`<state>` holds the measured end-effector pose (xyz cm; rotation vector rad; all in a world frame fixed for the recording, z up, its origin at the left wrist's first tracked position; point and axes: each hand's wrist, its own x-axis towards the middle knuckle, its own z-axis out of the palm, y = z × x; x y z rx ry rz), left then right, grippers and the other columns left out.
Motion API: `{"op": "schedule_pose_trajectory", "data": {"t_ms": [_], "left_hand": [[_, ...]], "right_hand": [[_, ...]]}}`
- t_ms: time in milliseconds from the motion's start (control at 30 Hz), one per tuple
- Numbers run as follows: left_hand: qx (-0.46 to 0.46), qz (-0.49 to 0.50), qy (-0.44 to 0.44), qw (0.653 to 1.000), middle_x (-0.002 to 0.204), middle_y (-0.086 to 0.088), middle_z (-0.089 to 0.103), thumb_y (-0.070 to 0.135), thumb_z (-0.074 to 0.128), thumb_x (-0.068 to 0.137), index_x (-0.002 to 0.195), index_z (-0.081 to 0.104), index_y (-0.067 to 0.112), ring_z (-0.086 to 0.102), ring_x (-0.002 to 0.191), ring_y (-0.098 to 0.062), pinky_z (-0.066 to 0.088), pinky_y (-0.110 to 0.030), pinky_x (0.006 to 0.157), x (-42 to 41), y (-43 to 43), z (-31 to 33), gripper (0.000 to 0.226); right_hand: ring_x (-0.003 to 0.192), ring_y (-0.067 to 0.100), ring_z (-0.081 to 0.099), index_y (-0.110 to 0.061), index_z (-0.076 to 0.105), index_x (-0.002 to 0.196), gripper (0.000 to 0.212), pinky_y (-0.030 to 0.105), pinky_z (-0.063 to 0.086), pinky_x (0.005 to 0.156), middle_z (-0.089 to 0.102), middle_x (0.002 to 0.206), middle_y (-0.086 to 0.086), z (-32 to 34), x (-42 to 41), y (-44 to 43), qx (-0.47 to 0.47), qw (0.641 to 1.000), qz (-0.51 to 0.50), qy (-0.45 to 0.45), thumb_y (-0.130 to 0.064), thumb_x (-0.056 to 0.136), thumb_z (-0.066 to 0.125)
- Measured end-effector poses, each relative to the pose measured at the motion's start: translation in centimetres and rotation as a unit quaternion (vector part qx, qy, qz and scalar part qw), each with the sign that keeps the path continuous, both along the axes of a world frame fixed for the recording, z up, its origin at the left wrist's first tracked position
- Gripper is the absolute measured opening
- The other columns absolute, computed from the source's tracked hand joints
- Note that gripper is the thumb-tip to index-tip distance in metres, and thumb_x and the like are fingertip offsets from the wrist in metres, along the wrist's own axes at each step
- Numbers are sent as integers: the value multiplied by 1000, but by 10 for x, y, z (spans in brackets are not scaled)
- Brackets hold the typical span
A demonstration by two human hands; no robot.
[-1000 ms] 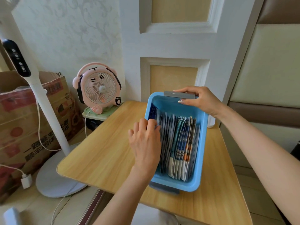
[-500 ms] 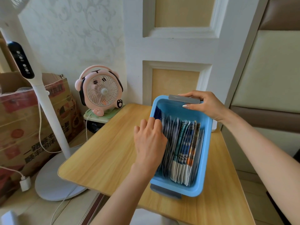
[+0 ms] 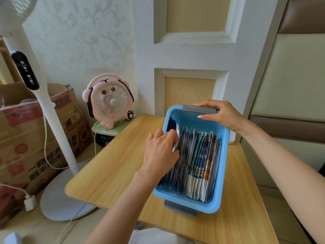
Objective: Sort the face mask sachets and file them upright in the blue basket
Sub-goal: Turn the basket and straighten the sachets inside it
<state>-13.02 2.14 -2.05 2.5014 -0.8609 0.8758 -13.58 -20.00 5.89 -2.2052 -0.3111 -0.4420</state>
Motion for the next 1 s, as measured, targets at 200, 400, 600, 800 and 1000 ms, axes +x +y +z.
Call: {"op": "schedule_pose_trajectory", "data": {"t_ms": [200, 400, 600, 800, 1000], "left_hand": [[-75, 69, 115, 988, 90, 1, 63, 27, 58, 87, 110, 44, 17, 55, 89, -20, 30, -29, 71, -16, -8, 6, 29], [67, 120, 95, 986, 51, 4, 17, -9, 60, 65, 73, 35, 14, 11, 44, -9, 7, -23, 42, -42, -15, 4, 35], [106, 114, 154, 976, 60, 1, 24, -8, 44, 84, 67, 30, 12, 21, 50, -13, 15, -24, 44, -45, -16, 8, 29], [131, 121, 179, 968, 60, 1, 27, -10, 48, 82, 61, 26, 14, 23, 50, -12, 15, -23, 44, -50, -13, 13, 39], [131, 108, 257, 952, 64, -3, 32, -5, 45, 86, 60, 25, 12, 40, 54, -19, 26, -23, 44, -35, -17, 17, 37]], "right_hand": [[95, 8, 57, -38, 65, 106, 34, 21, 45, 85, 65, 99, -16, 0, -1, 0, -1, 1000, -2, -1, -16, 80, 72], [94, 5, 57, -36, 64, 107, 34, 17, 44, 82, 63, 99, -19, 0, -3, 3, -3, 1000, 0, -3, -15, 80, 71], [93, 3, 57, -37, 65, 106, 33, 15, 43, 79, 65, 103, -15, 2, -4, 5, 11, 1000, 7, 6, -16, 81, 70], [93, 7, 57, -37, 65, 107, 36, 17, 44, 80, 65, 101, -12, 1, -4, 6, -3, 1000, 0, 1, -12, 81, 70], [95, 10, 57, -41, 62, 103, 42, 21, 44, 87, 64, 99, -17, -2, -8, 0, -17, 999, -35, -11, -4, 82, 68]]}}
